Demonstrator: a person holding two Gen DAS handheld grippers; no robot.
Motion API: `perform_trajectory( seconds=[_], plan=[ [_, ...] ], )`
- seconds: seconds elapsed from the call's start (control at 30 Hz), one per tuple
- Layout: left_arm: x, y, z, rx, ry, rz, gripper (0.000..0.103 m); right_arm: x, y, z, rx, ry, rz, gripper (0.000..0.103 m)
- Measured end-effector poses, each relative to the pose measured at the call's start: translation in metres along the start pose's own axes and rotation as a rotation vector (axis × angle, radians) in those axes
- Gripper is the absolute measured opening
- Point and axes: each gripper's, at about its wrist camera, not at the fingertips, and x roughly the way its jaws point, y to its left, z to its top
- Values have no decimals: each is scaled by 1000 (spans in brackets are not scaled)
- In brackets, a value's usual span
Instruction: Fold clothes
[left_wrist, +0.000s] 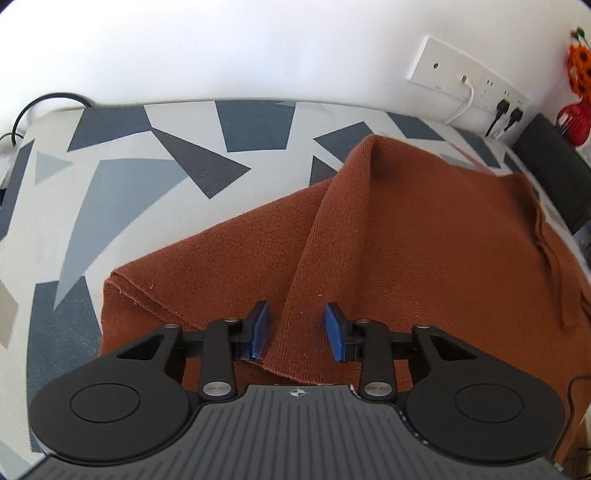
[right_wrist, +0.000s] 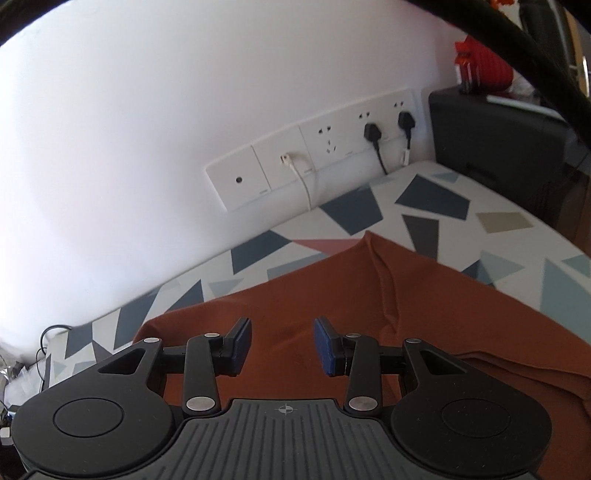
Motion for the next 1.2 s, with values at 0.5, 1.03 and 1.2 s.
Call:
perform_trajectory(
  seconds=[0.5, 1.03, 1.2],
  plan=[
    [-23, -6, 105, 159, -370, 555, 6, 71, 2, 6, 2, 72, 48, 36],
    [42, -72, 36, 151, -35, 188, 68, 112, -24, -13, -43, 128, -85, 41],
    [46, -71, 17, 75, -10, 183, 77, 128, -59, 6, -23, 103, -130, 41]
  ],
)
